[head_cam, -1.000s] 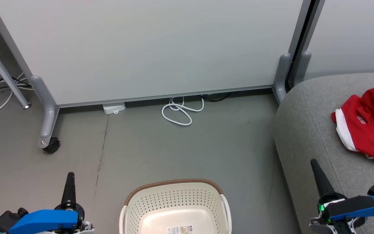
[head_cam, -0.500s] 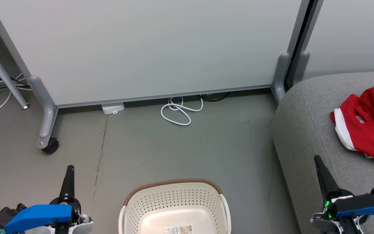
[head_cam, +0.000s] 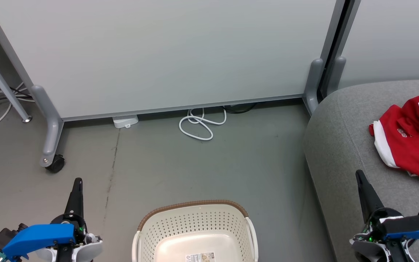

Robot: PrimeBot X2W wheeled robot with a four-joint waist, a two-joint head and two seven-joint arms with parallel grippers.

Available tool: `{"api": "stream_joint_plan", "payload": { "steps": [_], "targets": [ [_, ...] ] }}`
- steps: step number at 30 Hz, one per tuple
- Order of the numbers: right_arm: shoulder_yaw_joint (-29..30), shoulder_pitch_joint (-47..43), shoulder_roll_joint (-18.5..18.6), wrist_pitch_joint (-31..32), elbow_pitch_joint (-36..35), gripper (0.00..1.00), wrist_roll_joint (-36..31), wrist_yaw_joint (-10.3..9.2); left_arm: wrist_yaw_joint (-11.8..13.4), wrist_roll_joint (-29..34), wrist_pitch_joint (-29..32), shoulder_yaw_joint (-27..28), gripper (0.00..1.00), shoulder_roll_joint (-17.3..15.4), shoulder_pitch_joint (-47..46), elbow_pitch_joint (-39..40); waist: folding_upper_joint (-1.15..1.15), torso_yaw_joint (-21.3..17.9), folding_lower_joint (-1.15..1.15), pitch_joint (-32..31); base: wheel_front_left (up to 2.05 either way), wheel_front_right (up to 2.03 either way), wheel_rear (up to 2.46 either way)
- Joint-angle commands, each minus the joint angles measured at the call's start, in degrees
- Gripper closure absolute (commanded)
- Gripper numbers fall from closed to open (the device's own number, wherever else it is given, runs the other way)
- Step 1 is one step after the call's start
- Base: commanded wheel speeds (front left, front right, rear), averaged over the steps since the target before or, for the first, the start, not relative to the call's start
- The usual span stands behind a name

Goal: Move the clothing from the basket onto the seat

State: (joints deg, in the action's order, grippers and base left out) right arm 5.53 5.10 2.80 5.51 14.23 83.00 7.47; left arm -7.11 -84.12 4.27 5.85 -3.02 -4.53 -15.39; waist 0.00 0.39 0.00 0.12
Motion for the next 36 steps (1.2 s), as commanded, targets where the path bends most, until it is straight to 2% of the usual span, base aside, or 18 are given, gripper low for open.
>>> {"api": "stream_joint_plan", "payload": {
  "steps": [1,21,36],
  "targets": [
    [0.2,0.8,0.1,0.3,-0.3,1.0,1.4,0.04,-0.6,-1.2,0.4,0.3,1.0,-0.1,-1.0,0.5,0.0,0.0,0.0,0.0,0.0,0.0,0.0],
    [1.1,1.5,0.1,1.1,-0.3,1.0,9.6,0.04,-0.6,-8.4,2.5,0.8,1.0,0.2,-2.1,1.5,0.0,-0.4,0.0,0.1,0.0,0.0,0.0],
    [1.1,1.4,0.1,1.1,-0.3,1.0,9.5,0.04,-0.5,-8.4,2.5,0.8,1.0,0.2,-2.0,1.5,0.0,-0.4,0.0,0.1,0.0,0.0,0.0]
  ]
}}
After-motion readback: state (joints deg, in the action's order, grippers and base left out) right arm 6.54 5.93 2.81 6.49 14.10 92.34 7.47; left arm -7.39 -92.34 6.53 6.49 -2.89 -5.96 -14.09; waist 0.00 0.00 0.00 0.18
